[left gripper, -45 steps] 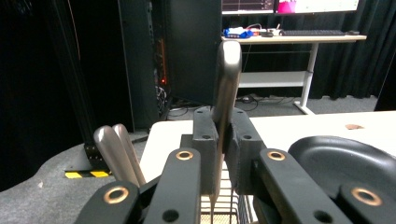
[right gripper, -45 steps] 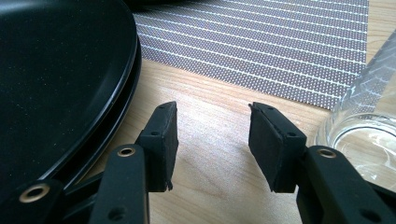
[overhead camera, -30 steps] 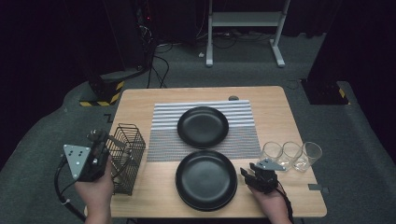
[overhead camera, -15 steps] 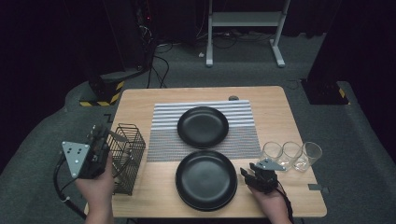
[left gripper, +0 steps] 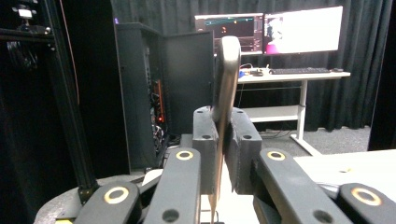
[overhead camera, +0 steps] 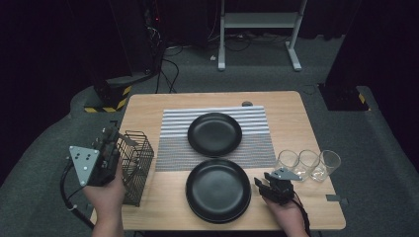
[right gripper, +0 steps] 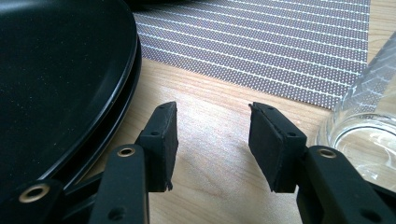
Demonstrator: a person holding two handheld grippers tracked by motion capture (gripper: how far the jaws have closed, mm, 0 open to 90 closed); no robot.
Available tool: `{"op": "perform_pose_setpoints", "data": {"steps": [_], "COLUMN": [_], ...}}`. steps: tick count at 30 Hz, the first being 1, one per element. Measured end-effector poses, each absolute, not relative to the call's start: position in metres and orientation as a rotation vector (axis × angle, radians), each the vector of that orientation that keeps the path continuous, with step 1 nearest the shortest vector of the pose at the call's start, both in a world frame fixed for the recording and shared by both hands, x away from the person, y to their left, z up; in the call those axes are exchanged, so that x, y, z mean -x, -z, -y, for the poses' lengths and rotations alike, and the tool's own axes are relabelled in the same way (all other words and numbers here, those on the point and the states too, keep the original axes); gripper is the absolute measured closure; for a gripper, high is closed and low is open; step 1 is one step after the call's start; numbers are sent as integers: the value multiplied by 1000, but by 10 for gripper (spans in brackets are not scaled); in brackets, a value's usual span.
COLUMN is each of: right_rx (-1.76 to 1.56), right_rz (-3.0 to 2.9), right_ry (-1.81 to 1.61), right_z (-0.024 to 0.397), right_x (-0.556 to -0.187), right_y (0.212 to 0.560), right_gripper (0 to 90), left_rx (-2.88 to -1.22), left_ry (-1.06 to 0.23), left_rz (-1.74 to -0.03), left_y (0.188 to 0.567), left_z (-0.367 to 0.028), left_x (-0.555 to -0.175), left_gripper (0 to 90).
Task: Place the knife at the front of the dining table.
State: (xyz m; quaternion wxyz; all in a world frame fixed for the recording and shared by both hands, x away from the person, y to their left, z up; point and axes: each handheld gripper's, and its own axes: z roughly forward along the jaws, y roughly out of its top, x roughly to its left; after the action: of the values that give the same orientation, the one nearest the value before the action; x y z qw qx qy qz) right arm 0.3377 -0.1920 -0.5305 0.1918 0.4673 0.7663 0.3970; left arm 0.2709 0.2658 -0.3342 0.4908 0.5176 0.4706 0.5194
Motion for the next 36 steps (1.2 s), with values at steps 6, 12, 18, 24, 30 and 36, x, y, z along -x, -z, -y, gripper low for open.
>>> {"op": "perform_pose_setpoints", "data": {"steps": [6,12,18,24,30,36], "right_rx": [-1311,-1311,-1311,-1313,-1314,-1312], "right_rz": [-2153,-2154,-2155,-2154,-2155,-2156], "right_ry": [-1115,-1115,-1116,-1118,-1118,-1120], "right_z": [192,192,192,193,193,193], "right_x": [-338,-338,-338,-338,-338,-338], "right_y": [531,531,531,531,531,531], "right_gripper": [517,516,516,516,516,516], "left_rx": [-1261,-1260,-1263,-1259,-1260,-1257], "left_ry": [-1263,-1254,-1240,-1235,-1224,-1218], "left_rz": [-1130,-1123,-1123,-1119,-1117,-1119], "left_y": [331,330,331,331,333,335], "left_z": [-262,-258,-256,-253,-251,-249], "left_x": [-272,-274,-277,-277,-279,-280], "left_gripper": [831,831,830,831,831,831]}}
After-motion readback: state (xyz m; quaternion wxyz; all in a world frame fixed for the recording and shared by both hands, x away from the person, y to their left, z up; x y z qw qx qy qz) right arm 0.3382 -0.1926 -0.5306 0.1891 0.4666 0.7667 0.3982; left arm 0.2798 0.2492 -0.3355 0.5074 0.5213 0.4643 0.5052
